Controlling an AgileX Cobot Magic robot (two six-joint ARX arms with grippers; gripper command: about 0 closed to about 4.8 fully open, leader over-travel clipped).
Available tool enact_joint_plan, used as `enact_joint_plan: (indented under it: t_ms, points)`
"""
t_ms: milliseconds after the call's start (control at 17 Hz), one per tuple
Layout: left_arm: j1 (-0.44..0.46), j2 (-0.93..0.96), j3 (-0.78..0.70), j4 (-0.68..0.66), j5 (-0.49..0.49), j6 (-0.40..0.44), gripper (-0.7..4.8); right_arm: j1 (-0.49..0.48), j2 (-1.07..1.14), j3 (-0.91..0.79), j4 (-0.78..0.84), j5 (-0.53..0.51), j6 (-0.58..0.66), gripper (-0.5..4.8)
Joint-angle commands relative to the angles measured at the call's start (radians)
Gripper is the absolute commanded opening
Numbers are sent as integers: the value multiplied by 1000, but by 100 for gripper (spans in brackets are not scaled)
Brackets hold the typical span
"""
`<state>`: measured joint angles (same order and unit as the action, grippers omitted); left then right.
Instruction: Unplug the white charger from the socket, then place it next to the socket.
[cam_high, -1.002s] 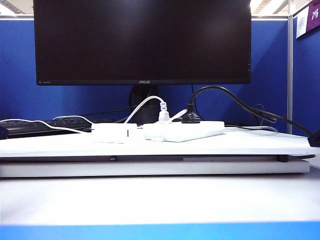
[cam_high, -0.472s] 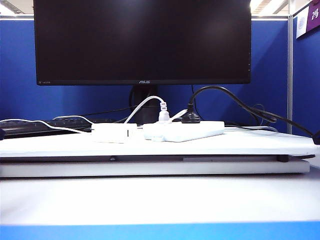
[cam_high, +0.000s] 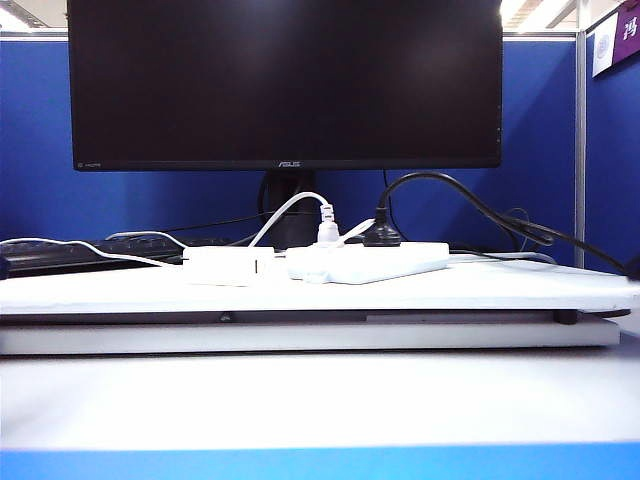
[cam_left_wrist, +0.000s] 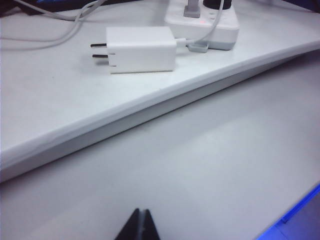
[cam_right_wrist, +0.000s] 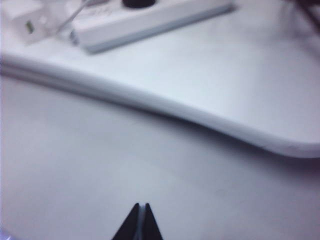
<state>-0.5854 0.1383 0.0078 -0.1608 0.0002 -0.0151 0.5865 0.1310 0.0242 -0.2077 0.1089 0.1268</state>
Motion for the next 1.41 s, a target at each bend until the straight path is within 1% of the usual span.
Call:
enact_joint_plan:
  t_ms: [59, 118, 177, 236, 295, 413, 472, 590, 766, 1179, 1297, 1356, 1415]
  points:
    - [69, -31, -1, -9, 23, 4, -4, -84, -53, -5, 9, 2, 0, -2]
    - [96, -43, -1, -10, 23, 4, -4, -112, -72, -5, 9, 2, 0, -2]
    - [165, -79, -1, -10, 24, 4, -4, -152, -99, -5, 9, 2, 0, -2]
    - [208, -99, -1, -10, 23, 4, -4, -174, -114, -5, 9, 2, 0, -2]
    - [277, -129, -1, -10, 23, 4, -4, -207, -131, -5, 11, 2, 0, -2]
    - [372, -137, -1, -11, 21, 4, -4, -241, -130, -7, 11, 0, 0, -2]
    - [400, -137, -1, -11, 21, 4, -4, -249, -130, -7, 11, -2, 0, -2]
    - [513, -137, -1, -11, 19, 4, -4, -281, -130, -7, 11, -7, 0, -2]
    - [546, -137, -1, -11, 19, 4, -4, -293, -130, -7, 10, -15, 0, -2]
    - [546, -137, -1, -10, 20, 4, -4, -293, -130, -7, 14, -9, 0, -2]
    - [546, -137, -1, -10, 20, 4, -4, -293, -130, -7, 15, -23, 0, -2]
    - [546, -137, -1, -10, 20, 4, -4, -293, -130, -19, 42, -116, 0, -2]
    - [546, -137, -1, -10, 20, 4, -4, -293, -130, -19, 43, -168, 0, -2]
